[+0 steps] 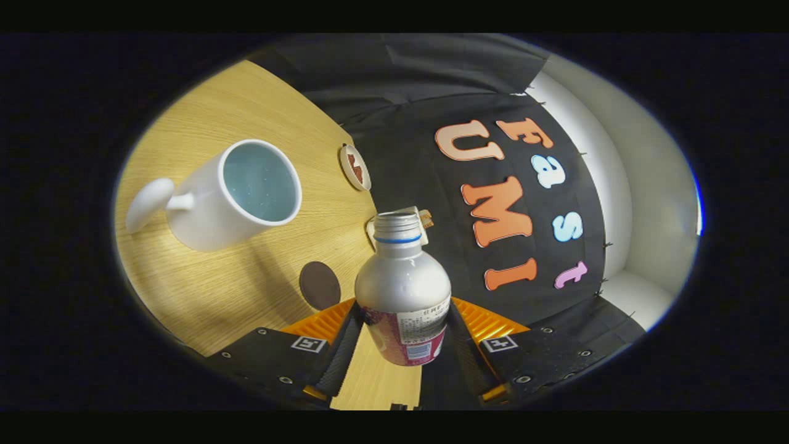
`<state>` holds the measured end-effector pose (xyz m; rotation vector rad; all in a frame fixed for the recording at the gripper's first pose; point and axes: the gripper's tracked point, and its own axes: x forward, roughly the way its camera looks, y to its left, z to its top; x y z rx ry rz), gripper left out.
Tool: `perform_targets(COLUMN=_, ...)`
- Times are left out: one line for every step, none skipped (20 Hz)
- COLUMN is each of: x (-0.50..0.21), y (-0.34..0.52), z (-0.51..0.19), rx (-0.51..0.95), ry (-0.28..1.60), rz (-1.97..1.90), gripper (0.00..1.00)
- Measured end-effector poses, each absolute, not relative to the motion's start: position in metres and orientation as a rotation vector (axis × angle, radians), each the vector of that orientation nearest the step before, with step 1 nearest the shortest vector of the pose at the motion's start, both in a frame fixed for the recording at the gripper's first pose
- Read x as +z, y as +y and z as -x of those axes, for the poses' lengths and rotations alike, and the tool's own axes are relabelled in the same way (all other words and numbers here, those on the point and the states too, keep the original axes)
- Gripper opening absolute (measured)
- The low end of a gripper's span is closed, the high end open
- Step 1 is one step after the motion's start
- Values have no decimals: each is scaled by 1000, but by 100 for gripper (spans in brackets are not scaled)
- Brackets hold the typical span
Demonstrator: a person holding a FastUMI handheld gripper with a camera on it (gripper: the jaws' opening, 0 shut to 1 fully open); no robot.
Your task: Take the bottle from table, then pour the juice into the cup, finally place the bottle on the coaster
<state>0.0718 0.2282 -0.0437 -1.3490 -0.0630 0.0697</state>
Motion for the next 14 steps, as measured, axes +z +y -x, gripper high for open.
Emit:
perform_targets(x=-43, y=230, z=-70, rx=72, ry=-69, rz=1372, gripper=76)
perform_targets(x=-43, y=231, z=-71, rx=72, ry=-73, rz=1392, gripper=76)
perform_targets(x=-43, y=233, z=-69, rx=74, ry=-76, rz=1412, gripper=76)
perform_targets(x=-45, y=235, z=-70, rx=79, ry=-79, rz=1432, gripper=76)
perform_targets(x=-46, y=236, z=-69, rx=85, ry=-82, rz=1454, gripper=76)
perform_targets(x=-46, y=238, z=-69, rx=89, ry=-87, rz=1479, gripper=76)
perform_targets(x=-45, y=240, z=-69, rx=91, ry=-88, rz=1505, gripper=76)
perform_targets(x=-44, y=241, z=-69, rx=92, ry=-93, rz=1527, gripper=76)
perform_targets(x=-42, y=243, z=-68, rx=92, ry=-100, rz=1544, gripper=76)
perform_targets(x=-42, y=244, z=-68, rx=94, ry=-103, rz=1558, gripper=76)
perform_targets(x=-42, y=245, z=-68, rx=97, ry=-106, rz=1571, gripper=76)
perform_targets(x=-40, y=246, z=-69, rx=97, ry=-111, rz=1582, gripper=76)
perform_targets(x=-38, y=247, z=-68, rx=98, ry=-117, rz=1594, gripper=76)
perform_targets(x=-37, y=248, z=-69, rx=101, ry=-121, rz=1607, gripper=76)
